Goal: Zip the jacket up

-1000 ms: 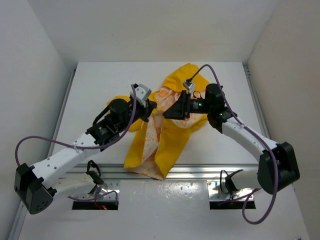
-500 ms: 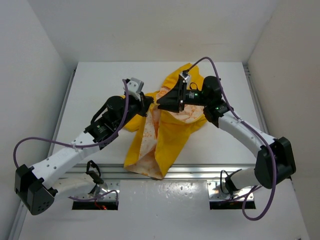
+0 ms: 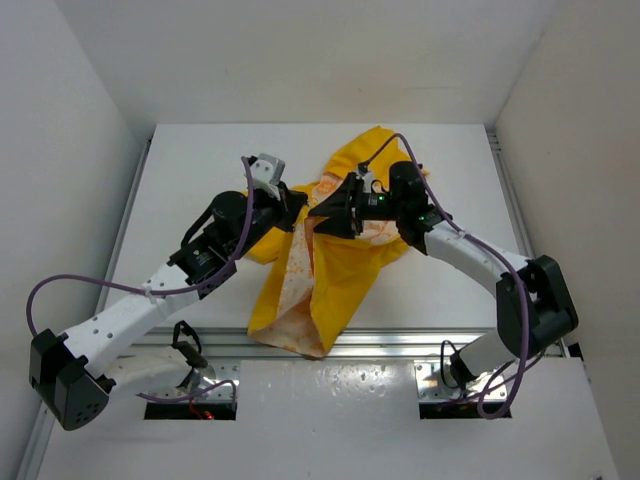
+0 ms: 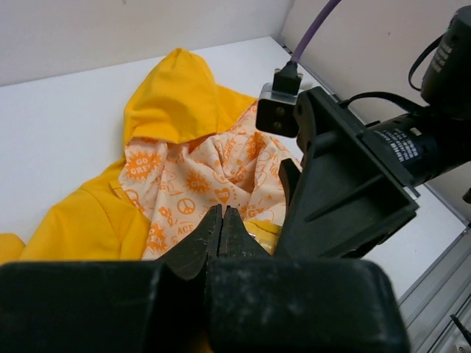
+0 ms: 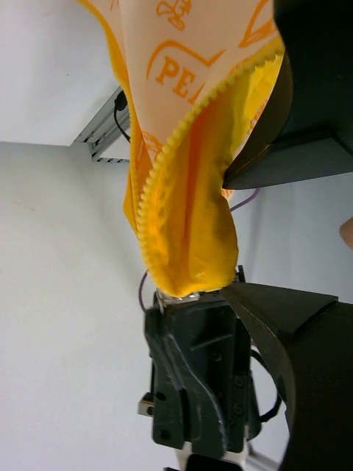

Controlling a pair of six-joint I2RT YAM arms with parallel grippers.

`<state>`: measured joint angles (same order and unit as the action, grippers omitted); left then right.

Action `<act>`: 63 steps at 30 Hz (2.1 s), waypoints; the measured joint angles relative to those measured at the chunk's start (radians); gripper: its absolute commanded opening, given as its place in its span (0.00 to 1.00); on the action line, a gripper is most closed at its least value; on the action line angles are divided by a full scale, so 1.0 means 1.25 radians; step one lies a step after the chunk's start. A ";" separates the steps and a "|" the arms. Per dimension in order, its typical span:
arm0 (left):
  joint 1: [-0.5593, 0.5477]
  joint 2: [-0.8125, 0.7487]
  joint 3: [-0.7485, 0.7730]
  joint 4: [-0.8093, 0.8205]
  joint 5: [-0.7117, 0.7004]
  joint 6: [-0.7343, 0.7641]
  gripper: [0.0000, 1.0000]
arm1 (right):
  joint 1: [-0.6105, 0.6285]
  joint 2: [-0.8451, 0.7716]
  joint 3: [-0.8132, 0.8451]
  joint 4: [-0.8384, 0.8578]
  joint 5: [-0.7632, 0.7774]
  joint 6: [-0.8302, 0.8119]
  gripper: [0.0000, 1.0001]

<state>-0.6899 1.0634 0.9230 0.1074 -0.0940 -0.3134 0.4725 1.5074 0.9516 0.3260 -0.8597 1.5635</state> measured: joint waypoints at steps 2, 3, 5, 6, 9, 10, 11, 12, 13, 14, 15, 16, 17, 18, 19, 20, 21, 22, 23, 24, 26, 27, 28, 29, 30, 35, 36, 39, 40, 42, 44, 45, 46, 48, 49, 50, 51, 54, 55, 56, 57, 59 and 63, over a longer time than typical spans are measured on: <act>0.000 0.000 0.000 -0.001 0.001 -0.005 0.00 | -0.004 0.012 0.007 -0.010 0.003 0.006 0.54; 0.000 0.000 0.000 -0.001 0.001 -0.008 0.00 | -0.005 0.019 0.014 -0.016 0.006 0.009 0.54; 0.001 0.000 0.000 0.000 0.002 -0.011 0.00 | -0.009 0.026 0.027 -0.022 0.011 0.011 0.52; 0.001 0.000 0.000 0.000 0.003 -0.012 0.00 | -0.012 0.028 0.034 -0.024 0.012 0.012 0.51; 0.002 -0.001 0.000 0.003 0.003 -0.017 0.00 | -0.028 0.029 0.053 -0.031 0.016 0.013 0.49; 0.002 -0.001 0.000 0.005 0.003 -0.021 0.00 | -0.035 0.030 0.061 -0.032 0.017 0.013 0.48; 0.002 -0.002 0.000 0.006 0.004 -0.023 0.00 | -0.041 0.031 0.068 -0.032 0.018 0.013 0.48; 0.002 -0.003 0.000 0.007 0.004 -0.025 0.00 | -0.045 0.031 0.074 -0.032 0.019 0.014 0.43; 0.002 -0.004 0.000 0.009 0.004 -0.027 0.00 | -0.049 0.031 0.078 -0.031 0.019 0.015 0.42; 0.003 -0.005 0.000 0.012 0.005 -0.029 0.00 | -0.052 0.031 0.081 -0.031 0.020 0.016 0.38; 0.003 -0.005 0.000 0.012 0.007 -0.029 0.00 | -0.055 0.031 0.082 -0.031 0.021 0.015 0.36; 0.004 -0.005 0.000 0.012 0.010 -0.030 0.00 | -0.056 0.031 0.082 -0.031 0.022 0.016 0.34; 0.005 -0.005 0.000 0.012 0.013 -0.030 0.00 | -0.056 0.032 0.082 -0.031 0.023 0.018 0.31; 0.006 -0.005 0.000 0.013 0.015 -0.031 0.00 | -0.056 0.033 0.082 -0.031 0.023 0.018 0.31; 0.007 -0.005 0.000 0.013 0.016 -0.031 0.00 | -0.056 0.034 0.082 -0.031 0.024 0.020 0.29; 0.009 -0.005 0.000 0.012 0.018 -0.031 0.00 | -0.056 0.034 0.082 -0.029 0.024 0.022 0.29; 0.009 -0.005 0.000 0.012 0.019 -0.031 0.00 | -0.056 0.035 0.082 -0.028 0.024 0.022 0.29; 0.009 -0.005 0.000 0.012 0.021 -0.031 0.00 | -0.056 0.035 0.082 -0.026 0.024 0.023 0.29; 0.009 -0.005 0.000 0.012 0.022 -0.032 0.00 | -0.056 0.036 0.083 -0.024 0.024 0.024 0.28; 0.009 -0.005 0.000 0.012 0.023 -0.032 0.00 | -0.056 0.036 0.083 -0.021 0.024 0.025 0.28; 0.009 -0.005 0.000 0.013 0.025 -0.032 0.00 | -0.055 0.036 0.083 -0.014 0.024 0.026 0.25; 0.009 -0.005 0.000 0.013 0.028 -0.032 0.00 | -0.055 0.036 0.083 -0.012 0.024 0.027 0.24; 0.009 -0.005 -0.001 0.014 0.031 -0.033 0.00 | -0.055 0.036 0.083 -0.010 0.024 0.027 0.23; 0.009 -0.005 -0.001 0.014 0.035 -0.033 0.00 | -0.055 0.036 0.083 -0.009 0.024 0.027 0.22; 0.009 -0.005 0.000 0.015 0.038 -0.033 0.00 | -0.053 0.036 0.083 -0.008 0.024 0.027 0.21; 0.009 -0.005 -0.005 0.017 0.053 -0.039 0.00 | -0.049 0.036 0.083 0.010 0.023 0.027 0.11; 0.009 -0.005 -0.006 0.017 0.057 -0.041 0.00 | -0.049 0.036 0.083 0.015 0.023 0.027 0.08; 0.009 -0.004 -0.007 0.018 0.063 -0.048 0.00 | -0.045 0.036 0.083 0.035 0.022 0.024 0.00; 0.009 -0.004 -0.008 0.018 0.063 -0.049 0.00 | -0.045 0.036 0.083 0.039 0.020 0.023 0.00; 0.009 -0.004 -0.009 0.023 0.063 -0.052 0.00 | -0.045 0.036 0.082 0.052 0.016 0.017 0.00; 0.009 -0.004 -0.009 0.027 0.063 -0.056 0.00 | -0.045 0.034 0.076 0.081 0.010 0.007 0.00; 0.013 -0.004 -0.009 0.028 0.066 -0.060 0.00 | -0.045 0.031 0.068 0.096 0.006 -0.002 0.00; 0.017 -0.004 -0.010 0.028 0.070 -0.064 0.00 | -0.045 0.027 0.059 0.108 0.002 -0.010 0.00; 0.029 0.000 -0.014 0.027 0.074 -0.072 0.00 | -0.046 0.009 0.033 0.129 -0.015 -0.028 0.00; 0.035 0.003 -0.017 0.029 0.085 -0.080 0.00 | -0.046 -0.001 0.021 0.133 -0.024 -0.038 0.00; 0.040 0.007 -0.019 0.033 0.095 -0.087 0.00 | -0.046 -0.012 0.010 0.134 -0.033 -0.049 0.00; 0.041 0.010 -0.020 0.035 0.107 -0.095 0.00 | -0.046 -0.021 0.000 0.134 -0.045 -0.060 0.00; 0.056 0.021 -0.025 0.050 0.148 -0.120 0.00 | -0.052 -0.043 -0.020 0.133 -0.075 -0.088 0.00; 0.066 0.025 -0.029 0.060 0.162 -0.131 0.00 | -0.054 -0.049 -0.022 0.132 -0.093 -0.098 0.00; 0.075 0.030 -0.034 0.071 0.177 -0.142 0.00 | -0.055 -0.055 -0.022 0.131 -0.104 -0.107 0.00; 0.084 0.036 -0.041 0.083 0.184 -0.149 0.00 | -0.055 -0.061 -0.022 0.130 -0.125 -0.114 0.00; 0.104 0.050 -0.054 0.101 0.204 -0.161 0.00 | -0.055 -0.078 -0.022 0.127 -0.158 -0.129 0.00; 0.117 0.079 -0.070 0.118 0.232 -0.184 0.00 | -0.063 -0.106 -0.023 0.127 -0.201 -0.149 0.03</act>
<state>-0.5430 1.1625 0.8349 0.2550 0.1963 -0.5434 0.3939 1.3746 0.9234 0.4850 -1.1110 1.3769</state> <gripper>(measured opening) 0.010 0.002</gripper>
